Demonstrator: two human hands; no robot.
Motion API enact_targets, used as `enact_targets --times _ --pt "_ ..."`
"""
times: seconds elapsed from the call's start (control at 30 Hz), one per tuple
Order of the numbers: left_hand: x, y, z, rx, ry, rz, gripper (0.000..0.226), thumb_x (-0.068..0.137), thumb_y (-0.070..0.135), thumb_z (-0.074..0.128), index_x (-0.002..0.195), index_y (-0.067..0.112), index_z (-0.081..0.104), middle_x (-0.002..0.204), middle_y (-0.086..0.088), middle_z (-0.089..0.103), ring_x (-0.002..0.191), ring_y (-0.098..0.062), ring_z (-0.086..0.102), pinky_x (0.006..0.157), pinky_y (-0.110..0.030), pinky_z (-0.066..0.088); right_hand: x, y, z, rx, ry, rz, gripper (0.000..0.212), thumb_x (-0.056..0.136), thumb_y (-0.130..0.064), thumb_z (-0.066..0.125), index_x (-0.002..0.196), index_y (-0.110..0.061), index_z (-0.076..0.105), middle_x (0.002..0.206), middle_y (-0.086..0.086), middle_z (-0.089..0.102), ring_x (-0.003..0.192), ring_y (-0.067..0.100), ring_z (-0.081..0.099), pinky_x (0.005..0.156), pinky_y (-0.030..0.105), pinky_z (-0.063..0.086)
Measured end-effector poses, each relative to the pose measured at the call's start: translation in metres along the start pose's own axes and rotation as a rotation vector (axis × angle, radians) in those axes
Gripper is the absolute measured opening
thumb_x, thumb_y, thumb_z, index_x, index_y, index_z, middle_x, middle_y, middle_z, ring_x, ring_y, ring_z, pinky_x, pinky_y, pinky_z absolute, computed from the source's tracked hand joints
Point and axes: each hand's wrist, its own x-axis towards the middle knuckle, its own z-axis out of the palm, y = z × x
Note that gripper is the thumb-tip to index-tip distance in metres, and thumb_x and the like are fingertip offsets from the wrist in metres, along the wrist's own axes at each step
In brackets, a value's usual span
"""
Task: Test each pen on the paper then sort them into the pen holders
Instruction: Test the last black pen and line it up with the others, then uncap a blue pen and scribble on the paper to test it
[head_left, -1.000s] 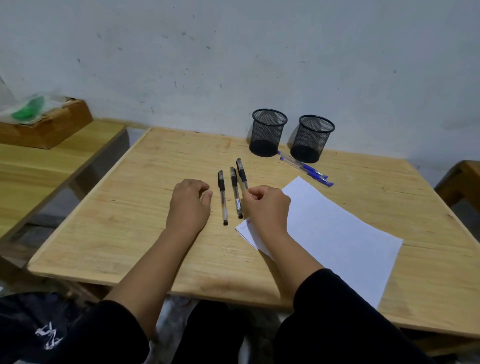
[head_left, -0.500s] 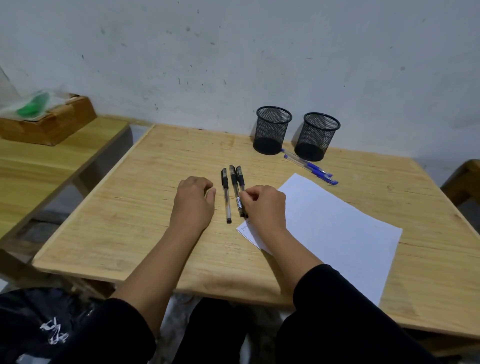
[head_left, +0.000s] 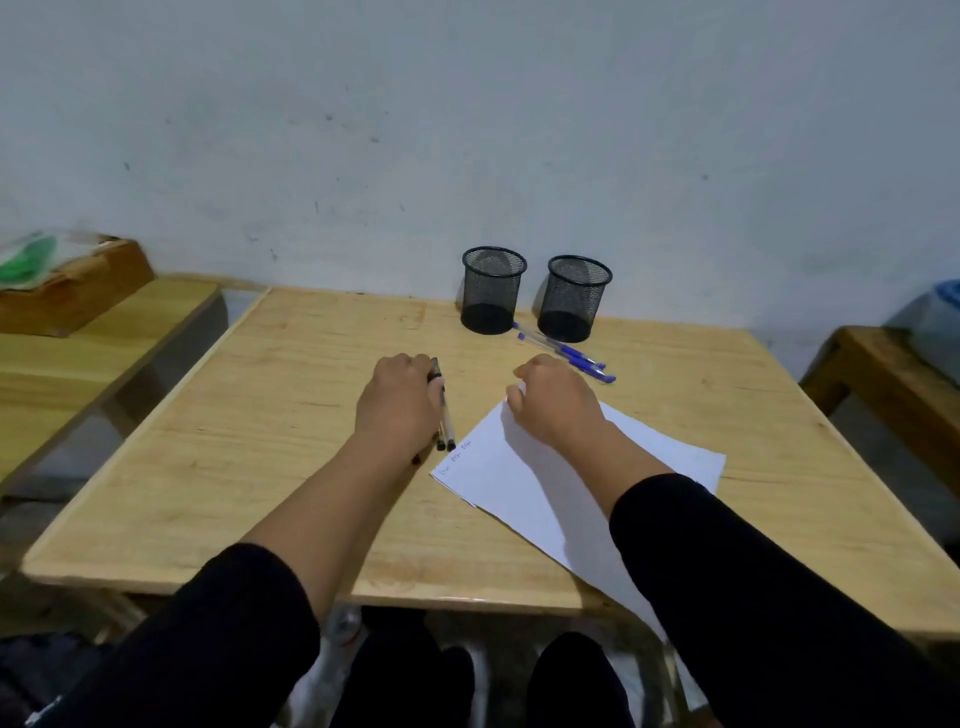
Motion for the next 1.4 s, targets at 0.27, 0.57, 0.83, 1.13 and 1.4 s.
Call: enact_targets --times 0.27,0.57,0.83,1.13,1.4 --pt "0.018 0.062 0.021 0.220 -0.115 0.231 0.037 0.096 0.028 0.039 0.126 0.008 0.048 0.125 -0.012 0.053 0.121 -0.026 0.042 0.092 -0.037 0.040 -0.002 0.050 -0.022 -0.116 -0.020 0.109 0.038 0.095 -0.024 0.042 0.125 -0.005 0.056 0.124 0.013 0.053 0.112 0.029 0.053 0.085 0.032 0.044" --pt "0.051 0.105 0.062 0.229 -0.157 0.315 0.033 0.096 0.025 0.041 0.122 0.007 0.050 0.124 -0.012 0.055 0.118 -0.025 0.046 0.090 -0.036 0.044 0.015 0.096 -0.017 -0.015 0.025 0.206 0.032 0.089 -0.017 0.048 0.114 -0.006 0.064 0.110 0.016 0.058 0.097 0.032 0.057 0.070 0.029 0.040" --pt "0.089 0.113 0.091 0.144 -0.180 0.370 0.021 0.092 0.016 0.047 0.108 0.010 0.060 0.105 -0.010 0.061 0.097 -0.024 0.055 0.079 -0.037 0.051 0.031 0.113 -0.001 0.071 0.058 0.226 0.028 0.086 -0.016 0.054 0.106 -0.003 0.067 0.100 0.017 0.057 0.085 0.029 0.054 0.065 0.026 0.033" --pt "0.092 0.113 0.103 0.055 -0.108 0.371 0.015 0.090 0.010 0.050 0.099 0.011 0.061 0.097 -0.011 0.059 0.084 -0.024 0.052 0.063 -0.033 0.041 0.036 0.120 0.012 0.180 0.117 0.248 0.022 0.088 -0.014 0.052 0.102 -0.003 0.066 0.099 0.014 0.060 0.078 0.019 0.045 0.065 0.026 0.033" --pt "0.082 0.112 0.075 -0.032 0.007 0.442 0.018 0.088 0.020 0.057 0.099 0.008 0.061 0.096 -0.012 0.062 0.100 -0.028 0.049 0.075 -0.038 0.043 0.029 0.106 -0.026 0.650 0.276 0.210 0.008 0.084 -0.012 0.061 0.081 -0.012 0.067 0.073 0.003 0.064 0.064 0.012 0.053 0.056 0.008 0.038"
